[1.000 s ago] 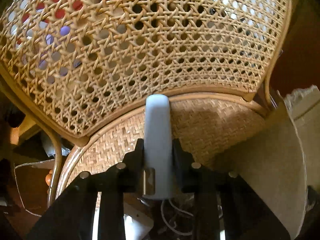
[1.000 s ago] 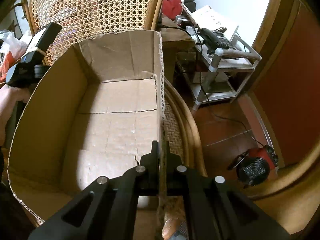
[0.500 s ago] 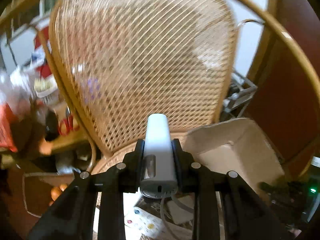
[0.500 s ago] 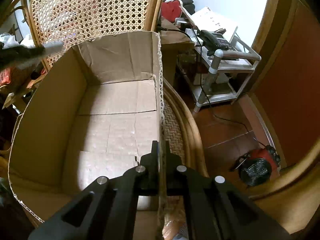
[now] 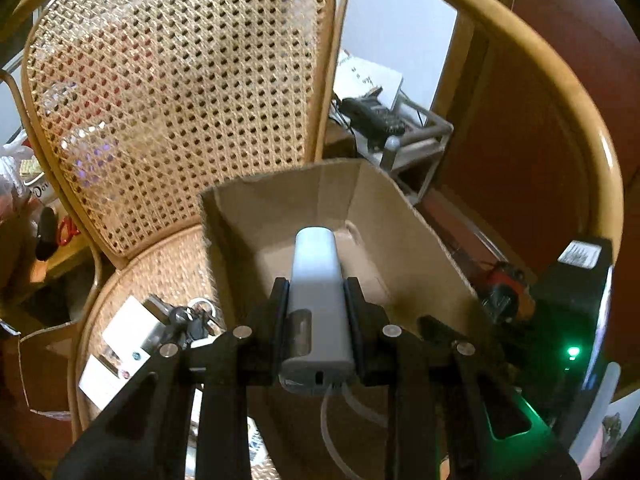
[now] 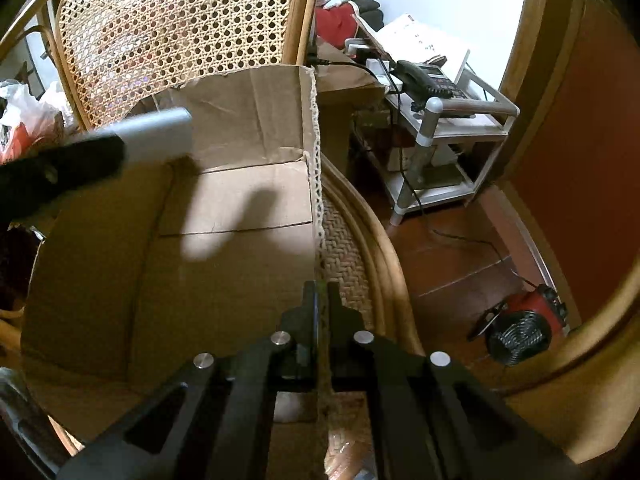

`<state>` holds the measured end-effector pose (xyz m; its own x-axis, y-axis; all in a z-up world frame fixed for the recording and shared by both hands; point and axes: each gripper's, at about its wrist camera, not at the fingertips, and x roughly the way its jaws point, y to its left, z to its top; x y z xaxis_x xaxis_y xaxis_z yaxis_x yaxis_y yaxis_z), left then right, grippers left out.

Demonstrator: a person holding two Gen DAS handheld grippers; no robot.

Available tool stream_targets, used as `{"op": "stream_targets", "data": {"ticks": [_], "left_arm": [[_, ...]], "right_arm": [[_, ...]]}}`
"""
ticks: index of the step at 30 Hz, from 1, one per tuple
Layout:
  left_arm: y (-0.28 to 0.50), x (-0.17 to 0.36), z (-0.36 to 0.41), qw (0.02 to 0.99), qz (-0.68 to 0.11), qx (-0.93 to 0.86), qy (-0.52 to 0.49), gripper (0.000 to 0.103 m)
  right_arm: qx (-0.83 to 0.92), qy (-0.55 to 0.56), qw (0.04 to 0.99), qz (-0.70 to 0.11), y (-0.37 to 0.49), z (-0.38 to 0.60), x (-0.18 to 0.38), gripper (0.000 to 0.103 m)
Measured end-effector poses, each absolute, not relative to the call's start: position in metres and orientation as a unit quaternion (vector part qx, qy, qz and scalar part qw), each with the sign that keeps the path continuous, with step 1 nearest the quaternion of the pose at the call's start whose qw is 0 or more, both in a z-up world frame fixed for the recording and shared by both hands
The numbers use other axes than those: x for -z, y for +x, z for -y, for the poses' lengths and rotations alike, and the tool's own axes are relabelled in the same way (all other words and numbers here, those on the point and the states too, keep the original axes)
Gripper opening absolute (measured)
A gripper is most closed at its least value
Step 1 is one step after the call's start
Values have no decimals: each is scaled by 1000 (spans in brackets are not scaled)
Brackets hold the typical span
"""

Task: Organize rigid objects
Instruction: 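Carry the power bank into the box and open the left tool, then grasp the small silver round clock with the left tool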

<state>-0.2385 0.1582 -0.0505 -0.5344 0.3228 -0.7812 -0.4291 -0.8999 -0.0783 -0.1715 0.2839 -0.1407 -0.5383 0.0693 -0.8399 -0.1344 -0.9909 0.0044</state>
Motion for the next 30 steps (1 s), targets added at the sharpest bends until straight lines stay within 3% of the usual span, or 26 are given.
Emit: {"op": "stream_targets", "data": {"ticks": [5, 6, 7, 8, 15, 24, 30], "left_arm": [[-241, 66, -160, 201, -72, -878, -429, 29], [-242, 65, -159, 201, -70, -880, -425, 38], [-240, 63, -159, 200, -69, -880, -424, 64], [-237, 61, -159, 203, -72, -881, -421, 74], [-216, 39, -124, 177, -83, -911, -363, 92], [-222, 66, -4, 64, -71, -905, -415, 92], [-213, 98, 31, 42, -69, -890, -448, 92]], "right_arm": [[-877, -477, 56, -31, -171, -283, 141, 5], [-878, -474, 57, -30, -171, -283, 141, 5], [-878, -474, 53, -34, -170, -284, 140, 5], [-878, -475, 52, -36, -169, -283, 139, 5], [-878, -475, 53, -34, -166, -283, 139, 5], [-878, -475, 53, -34, -165, -284, 138, 5], [-878, -475, 53, -34, -166, -283, 138, 5]]}}
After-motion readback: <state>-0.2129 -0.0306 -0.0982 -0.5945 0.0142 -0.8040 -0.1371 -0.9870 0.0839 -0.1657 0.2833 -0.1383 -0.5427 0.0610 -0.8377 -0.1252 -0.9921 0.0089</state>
